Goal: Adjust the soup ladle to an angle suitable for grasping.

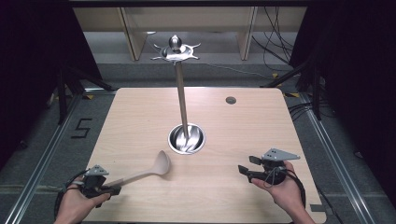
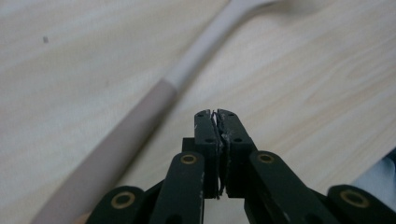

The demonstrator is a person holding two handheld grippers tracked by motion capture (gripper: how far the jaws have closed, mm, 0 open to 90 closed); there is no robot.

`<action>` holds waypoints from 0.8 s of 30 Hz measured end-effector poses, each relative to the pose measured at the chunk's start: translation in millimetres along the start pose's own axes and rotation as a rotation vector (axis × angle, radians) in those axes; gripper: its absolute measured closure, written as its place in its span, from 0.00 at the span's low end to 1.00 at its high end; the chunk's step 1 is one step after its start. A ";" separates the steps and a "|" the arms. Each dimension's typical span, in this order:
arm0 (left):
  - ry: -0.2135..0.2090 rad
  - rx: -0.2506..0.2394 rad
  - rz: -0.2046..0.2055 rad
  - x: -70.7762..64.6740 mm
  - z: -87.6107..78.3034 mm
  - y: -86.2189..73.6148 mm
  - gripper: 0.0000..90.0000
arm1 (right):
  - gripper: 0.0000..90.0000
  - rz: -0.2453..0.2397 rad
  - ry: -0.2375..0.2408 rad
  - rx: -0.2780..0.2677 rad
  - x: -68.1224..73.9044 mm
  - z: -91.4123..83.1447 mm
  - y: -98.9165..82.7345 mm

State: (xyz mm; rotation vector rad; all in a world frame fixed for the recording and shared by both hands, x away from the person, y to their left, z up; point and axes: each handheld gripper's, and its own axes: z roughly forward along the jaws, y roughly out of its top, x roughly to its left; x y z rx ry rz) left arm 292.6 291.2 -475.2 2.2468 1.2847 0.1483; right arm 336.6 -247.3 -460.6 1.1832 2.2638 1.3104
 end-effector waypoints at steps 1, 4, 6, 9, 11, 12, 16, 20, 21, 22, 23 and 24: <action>0.003 0.028 -0.006 -0.4 -1.0 -0.9 0.97 | 0.42 0.000 0.011 -0.002 -0.4 -0.1 -0.2; 0.011 0.044 -0.024 0.9 -0.7 -3.0 0.98 | 0.42 0.048 0.014 0.008 3.0 -1.1 -0.6; 0.027 0.065 -0.029 3.5 0.8 -3.4 0.98 | 0.42 0.044 0.018 -0.003 2.0 -1.0 -0.7; 0.046 0.052 -0.071 4.7 5.6 -3.3 0.98 | 0.43 0.021 0.005 0.000 -1.9 -1.9 -1.1; 0.045 0.053 -0.069 3.5 5.8 -2.6 0.98 | 0.43 0.009 0.000 -0.004 -3.0 -3.4 -0.7; 0.041 0.076 -0.042 4.5 4.4 -2.4 0.98 | 0.43 0.010 -0.007 -0.008 -2.7 -2.8 -0.7; 0.044 0.090 -0.038 2.5 6.0 -4.6 0.99 | 0.43 0.030 -0.003 -0.017 2.8 -1.8 -0.3; 0.068 0.092 -0.063 8.0 6.3 -5.9 0.99 | 0.43 0.013 -0.009 -0.002 3.2 -2.8 1.3; 0.077 0.094 -0.071 9.8 6.0 -5.9 0.99 | 0.43 0.012 -0.009 -0.002 3.2 -2.8 1.2; 0.087 0.090 -0.072 11.2 6.2 -6.1 0.99 | 0.43 -0.023 -0.022 -0.013 1.1 -2.5 1.3; 0.082 0.098 -0.081 12.6 5.7 -6.1 0.99 | 0.43 0.010 -0.012 -0.001 3.2 -2.9 0.9; 0.089 0.087 -0.084 14.1 7.0 -6.2 0.99 | 0.43 -0.015 -0.023 -0.014 1.0 -2.9 1.1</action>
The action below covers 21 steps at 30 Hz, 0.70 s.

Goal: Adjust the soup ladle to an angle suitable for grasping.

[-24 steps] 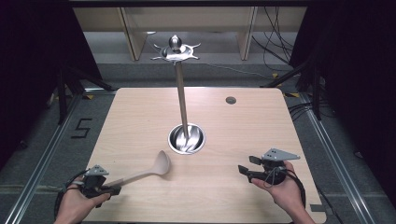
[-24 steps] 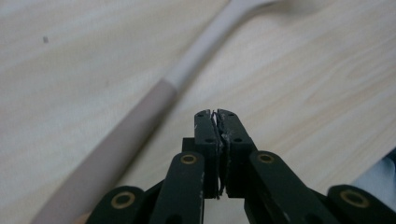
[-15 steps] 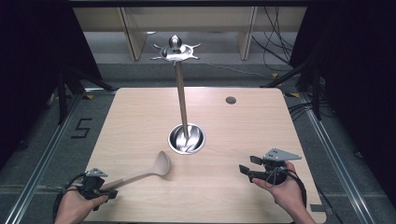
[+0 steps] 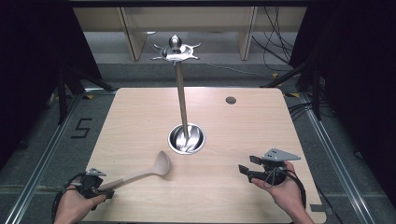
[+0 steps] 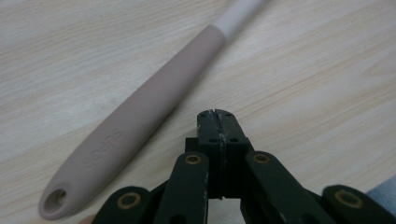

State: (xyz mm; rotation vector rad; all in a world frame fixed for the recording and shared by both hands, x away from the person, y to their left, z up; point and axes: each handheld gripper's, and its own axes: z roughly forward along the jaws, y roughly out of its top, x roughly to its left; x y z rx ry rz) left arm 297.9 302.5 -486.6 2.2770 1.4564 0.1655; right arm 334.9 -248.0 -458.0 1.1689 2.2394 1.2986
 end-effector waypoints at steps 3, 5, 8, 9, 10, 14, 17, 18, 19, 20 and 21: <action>0.030 0.014 -0.027 1.6 1.8 0.2 0.99 | 0.43 0.049 0.031 0.008 1.7 0.2 -0.8; 0.039 0.021 -0.036 3.9 3.8 0.5 0.99 | 0.43 0.048 0.032 0.010 1.5 0.2 -1.0; 0.048 0.022 -0.043 7.8 5.0 1.3 0.99 | 0.43 0.032 0.020 0.002 1.0 0.3 -0.8; 0.038 0.024 -0.093 5.7 4.7 1.0 0.99 | 0.43 0.007 0.025 -0.004 -0.4 2.2 -0.7; 0.033 0.014 -0.106 6.3 5.4 1.7 0.99 | 0.43 0.012 0.012 0.012 0.3 1.4 -0.2; 0.049 0.011 -0.126 10.8 6.3 7.5 0.99 | 0.43 0.008 0.010 0.005 0.2 0.1 -0.2; 0.054 0.018 -0.130 18.5 5.8 14.7 0.99 | 0.43 0.026 0.039 0.004 0.5 1.6 -0.5; 0.052 0.025 -0.125 22.2 5.0 17.3 0.99 | 0.43 0.018 0.030 0.006 0.3 0.7 -0.4; 0.049 0.015 -0.141 23.6 5.7 19.5 0.99 | 0.43 0.012 0.032 0.007 -0.3 0.8 -0.3; 0.055 0.029 -0.130 28.4 5.0 23.3 0.99 | 0.43 0.014 0.030 0.010 -0.2 0.6 -0.3; 0.056 0.016 -0.147 30.3 6.6 26.4 0.99 | 0.43 -0.006 0.021 -0.009 -1.4 1.5 -0.5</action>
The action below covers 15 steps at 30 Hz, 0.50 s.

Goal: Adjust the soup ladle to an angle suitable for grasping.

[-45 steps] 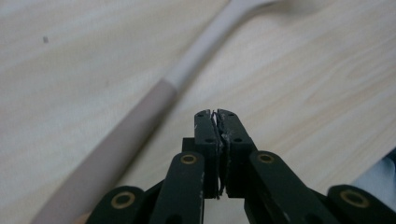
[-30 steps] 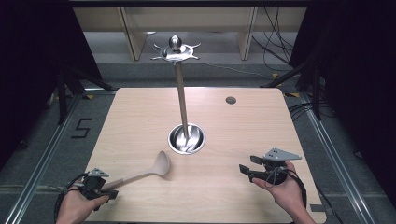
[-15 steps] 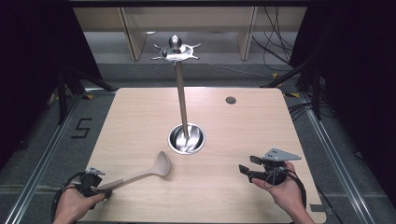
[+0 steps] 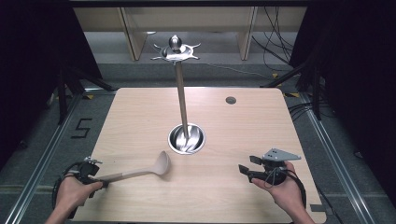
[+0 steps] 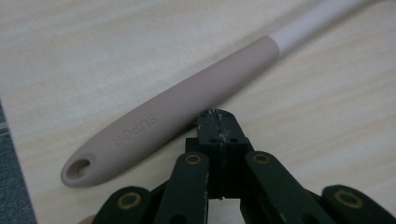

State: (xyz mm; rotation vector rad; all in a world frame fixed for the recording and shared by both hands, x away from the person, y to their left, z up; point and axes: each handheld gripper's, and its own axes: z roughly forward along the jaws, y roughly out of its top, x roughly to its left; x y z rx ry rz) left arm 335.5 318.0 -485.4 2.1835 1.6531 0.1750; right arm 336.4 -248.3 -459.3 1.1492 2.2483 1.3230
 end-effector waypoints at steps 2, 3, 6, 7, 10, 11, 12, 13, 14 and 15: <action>0.004 -0.005 -0.009 2.6 1.9 6.0 0.99 | 0.43 0.026 0.004 0.026 1.7 -1.3 0.2; 0.007 -0.005 -0.015 4.3 3.2 9.8 0.99 | 0.43 0.021 -0.006 0.024 1.4 -1.7 0.2; 0.017 -0.011 -0.019 9.7 6.7 21.4 0.99 | 0.43 0.048 -0.005 0.023 3.1 -1.1 -0.6; 0.025 -0.009 -0.023 10.8 7.4 26.1 0.99 | 0.43 0.047 -0.012 0.021 3.1 -1.1 -0.7; 0.044 -0.028 -0.043 13.6 11.9 40.4 0.99 | 0.43 0.044 -0.010 0.017 3.1 -1.3 -0.5; 0.048 -0.029 -0.039 14.8 12.9 45.3 0.99 | 0.43 0.044 -0.009 0.020 2.9 -1.4 -0.4; 0.047 -0.017 -0.023 16.6 12.7 50.2 0.99 | 0.43 0.042 -0.010 0.021 2.7 -1.3 -0.5; 0.053 -0.031 -0.032 16.8 14.7 56.2 0.99 | 0.43 0.050 0.002 0.009 2.9 -0.4 -0.8; 0.053 -0.030 -0.024 17.6 15.2 59.8 0.99 | 0.43 0.041 -0.014 0.028 2.6 -2.3 -0.2; 0.057 -0.031 -0.028 17.4 16.2 65.6 0.99 | 0.43 0.041 -0.014 0.028 2.5 -2.4 -0.2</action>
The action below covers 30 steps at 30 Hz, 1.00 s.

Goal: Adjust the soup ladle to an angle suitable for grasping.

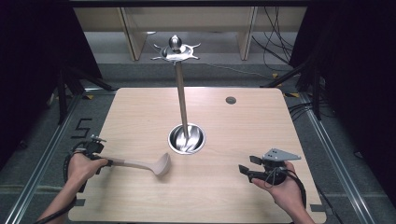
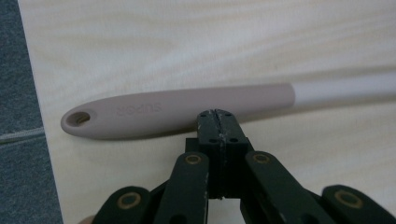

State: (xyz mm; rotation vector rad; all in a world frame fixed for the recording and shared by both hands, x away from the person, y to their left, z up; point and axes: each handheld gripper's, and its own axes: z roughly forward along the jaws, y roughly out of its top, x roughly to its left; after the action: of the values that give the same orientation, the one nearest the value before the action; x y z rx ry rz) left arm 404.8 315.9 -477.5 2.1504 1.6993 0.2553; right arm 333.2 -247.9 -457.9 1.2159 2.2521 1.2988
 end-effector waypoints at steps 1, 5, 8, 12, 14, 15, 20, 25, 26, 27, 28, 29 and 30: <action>0.004 -0.007 0.005 0.1 0.6 4.7 0.99 | 0.43 0.000 0.000 0.000 -0.1 0.0 0.0; 0.011 -0.019 -0.009 -0.7 3.5 17.1 0.99 | 0.43 0.006 0.007 -0.006 0.2 0.6 -0.4; 0.002 -0.031 -0.030 0.1 4.8 21.1 0.96 | 0.42 0.010 0.018 -0.017 0.5 1.7 -0.7; -0.002 -0.062 -0.100 -4.1 5.3 17.3 0.85 | 0.42 0.014 0.019 -0.015 1.1 1.5 -0.8; -0.018 -0.044 -0.172 -6.7 4.2 16.0 0.71 | 0.42 0.006 0.011 0.001 0.4 1.1 -0.7; -0.013 -0.032 -0.200 -8.6 4.5 15.4 0.65 | 0.42 0.002 0.009 0.012 0.2 0.6 -0.4; 0.018 -0.031 -0.295 -14.2 4.3 13.7 0.48 | 0.42 0.021 0.025 0.019 2.1 1.4 -0.7; 0.011 0.001 -0.403 -10.6 10.8 19.5 0.38 | 0.41 0.003 0.011 0.031 0.7 1.9 -1.1; 0.005 0.017 -0.407 -8.6 9.4 21.0 0.38 | 0.41 0.006 0.011 0.021 1.4 2.8 -1.5; 0.001 0.040 -0.403 -6.0 7.8 22.9 0.38 | 0.41 0.006 0.012 0.023 1.4 2.6 -1.5; -0.002 0.048 -0.409 -4.8 7.8 25.1 0.38 | 0.41 0.010 0.022 0.016 1.3 4.0 -2.0; -0.001 0.052 -0.424 -4.3 8.2 27.0 0.38 | 0.41 0.019 0.005 0.034 1.6 2.0 -1.7; 0.003 0.062 -0.426 -3.5 8.5 28.1 0.37 | 0.41 -0.002 0.005 0.032 -0.2 2.2 -1.5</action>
State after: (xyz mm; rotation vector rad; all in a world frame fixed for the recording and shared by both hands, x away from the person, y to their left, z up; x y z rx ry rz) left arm 432.1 305.6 -473.5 1.7675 2.1340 0.0870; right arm 333.9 -247.1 -460.3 1.2223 2.2856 1.2702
